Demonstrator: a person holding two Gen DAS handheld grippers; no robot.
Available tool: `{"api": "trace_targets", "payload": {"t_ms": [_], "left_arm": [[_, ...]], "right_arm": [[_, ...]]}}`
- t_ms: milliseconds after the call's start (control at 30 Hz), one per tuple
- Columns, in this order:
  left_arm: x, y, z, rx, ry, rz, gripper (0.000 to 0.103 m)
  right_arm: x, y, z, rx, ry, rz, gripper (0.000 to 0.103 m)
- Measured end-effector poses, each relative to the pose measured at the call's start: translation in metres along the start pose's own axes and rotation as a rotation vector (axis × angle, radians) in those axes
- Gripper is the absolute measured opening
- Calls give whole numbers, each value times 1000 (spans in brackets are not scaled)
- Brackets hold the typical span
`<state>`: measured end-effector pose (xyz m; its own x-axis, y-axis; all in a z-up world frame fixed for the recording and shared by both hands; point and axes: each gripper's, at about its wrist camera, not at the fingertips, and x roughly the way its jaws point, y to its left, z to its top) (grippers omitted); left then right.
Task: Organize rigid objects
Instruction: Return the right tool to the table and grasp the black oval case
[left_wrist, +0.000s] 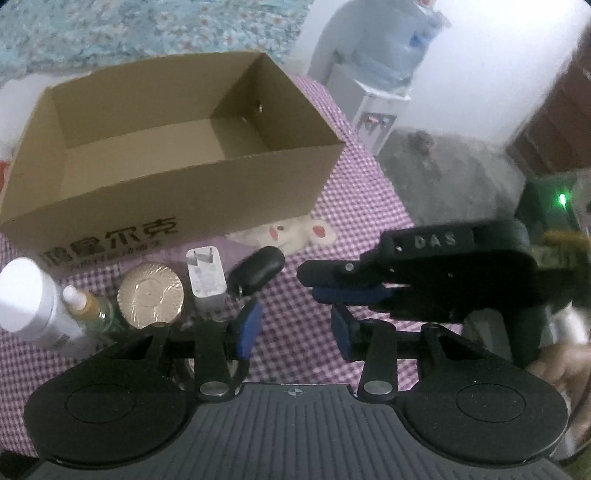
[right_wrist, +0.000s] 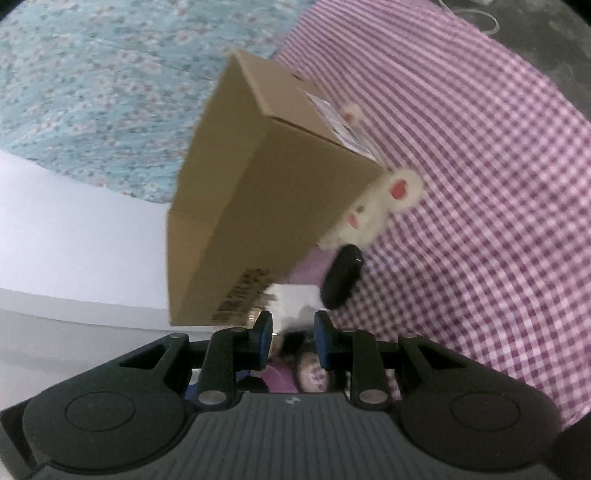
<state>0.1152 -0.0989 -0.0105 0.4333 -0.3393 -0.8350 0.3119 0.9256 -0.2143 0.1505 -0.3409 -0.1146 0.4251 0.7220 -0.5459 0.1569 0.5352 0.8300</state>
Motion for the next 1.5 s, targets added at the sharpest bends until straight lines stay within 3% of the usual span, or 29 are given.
{"api": "trace_targets", "payload": {"t_ms": [200, 500, 767, 1133, 1500], "left_arm": [[23, -12, -14, 105, 9, 38, 41], [57, -22, -11, 195, 2, 79, 41], [84, -27, 2, 219, 12, 145, 41], [99, -30, 11, 214, 18, 199, 47], [104, -31, 14, 187, 64, 231, 56]], "right_arm": [[6, -19, 18, 37, -12, -38, 27], [37, -23, 34, 57, 41, -63, 27], [50, -28, 53, 83, 58, -49, 27], [39, -52, 72, 87, 59, -17, 27], [17, -85, 65, 122, 68, 26, 27]]}}
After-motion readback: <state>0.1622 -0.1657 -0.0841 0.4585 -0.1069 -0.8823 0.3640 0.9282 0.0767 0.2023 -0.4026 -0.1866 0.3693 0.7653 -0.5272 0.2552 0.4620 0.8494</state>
